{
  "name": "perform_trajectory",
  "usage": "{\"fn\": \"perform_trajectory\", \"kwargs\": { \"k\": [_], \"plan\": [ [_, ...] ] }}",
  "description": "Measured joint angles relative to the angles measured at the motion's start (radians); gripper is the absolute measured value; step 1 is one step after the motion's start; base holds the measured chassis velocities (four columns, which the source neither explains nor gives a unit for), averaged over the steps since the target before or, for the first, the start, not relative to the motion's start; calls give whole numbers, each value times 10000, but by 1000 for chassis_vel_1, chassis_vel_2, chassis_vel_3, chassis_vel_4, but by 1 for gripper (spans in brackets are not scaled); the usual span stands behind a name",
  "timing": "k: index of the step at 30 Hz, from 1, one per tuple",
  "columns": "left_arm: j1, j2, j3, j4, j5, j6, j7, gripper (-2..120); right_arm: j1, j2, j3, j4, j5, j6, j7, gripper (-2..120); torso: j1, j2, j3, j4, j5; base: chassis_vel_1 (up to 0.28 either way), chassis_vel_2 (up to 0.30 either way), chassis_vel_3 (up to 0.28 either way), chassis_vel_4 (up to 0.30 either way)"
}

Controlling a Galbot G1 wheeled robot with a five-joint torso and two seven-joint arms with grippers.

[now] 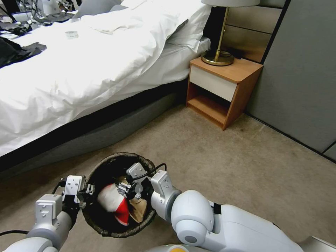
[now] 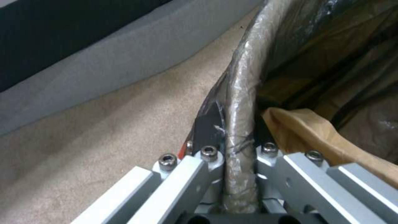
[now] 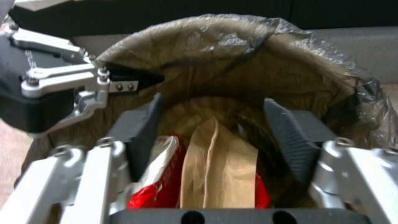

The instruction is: Pick up the trash bin, then pick up the garbage from the floor and place it into the trash bin.

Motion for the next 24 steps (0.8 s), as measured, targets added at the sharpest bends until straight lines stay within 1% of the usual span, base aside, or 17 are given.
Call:
{"fn": "perform_trajectory", "kwargs": {
  "k": [1,4,6,8,9,10,11,12,13,14,15,17,18,19,20,23,24],
  "plan": [
    [0,0,0,0,0,0,0,1,0,0,0,0,0,0,0,65,0,0,0,0,0,0,0,0,0],
    [-17,-39,-2,0,3,1,0,1,-59,-35,320,238,77,60,114,82,0,0,1,1,1,0,0,0,0],
    [-19,-49,-2,0,5,1,0,1,-82,-63,408,319,90,65,119,84,0,0,0,0,1,0,0,0,0],
    [-30,-75,-3,0,15,2,0,1,-175,-259,777,699,145,132,109,93,0,0,0,-2,-1,0,0,0,0],
    [-30,-75,-3,0,15,2,0,1,-175,-259,777,699,145,132,109,93,0,0,0,-2,-1,0,0,0,0],
    [-34,-84,-4,0,18,1,3,1,-292,-406,1023,898,153,230,-9,98,0,0,0,3,1,0,0,0,0],
    [-39,-91,-5,0,22,2,2,1,-507,-657,1435,1133,51,473,-267,99,0,0,0,1,1,0,0,0,0],
    [-39,-91,-5,0,22,2,2,1,-507,-657,1435,1133,51,473,-267,99,0,0,0,1,1,0,0,0,0],
    [-42,-97,-7,0,28,2,3,1,-680,-822,1704,1257,-95,669,-505,100,0,0,0,2,0,0,0,0,0],
    [-43,-107,-12,0,38,2,3,1,-1025,-1116,2160,1406,-486,1075,-999,100,0,0,0,-1,4,0,0,0,0],
    [-43,-107,-12,0,38,2,3,1,-1025,-1116,2160,1406,-486,1075,-999,100,0,0,0,-1,4,0,0,0,0],
    [-63,-121,-14,0,52,2,4,1,-1590,-1596,2867,1566,-1497,1980,-1673,100,0,0,0,-2,2,0,0,0,0],
    [-105,-147,-2,0,63,1,5,1,-1948,-1823,3272,1648,-2025,2566,-1818,100,0,0,0,-1,3,0,0,0,0],
    [-124,-159,11,0,74,1,4,1,-2138,-1914,3498,1700,-2201,2829,-1839,100,0,0,0,-1,1,0,0,0,0],
    [-124,-159,11,0,74,1,4,1,-2138,-1914,3498,1700,-2201,2829,-1839,100,0,0,0,-1,1,0,0,0,0],
    [-161,-204,53,0,156,-16,38,1,-3349,-2128,5004,1950,-2895,3621,-2043,100,0,0,0,0,1,0,0,0,0],
    [-161,-204,53,0,156,-16,38,1,-3349,-2128,5004,1950,-2895,3621,-2043,100,0,0,0,0,1,0,0,0,0]
  ]
}}
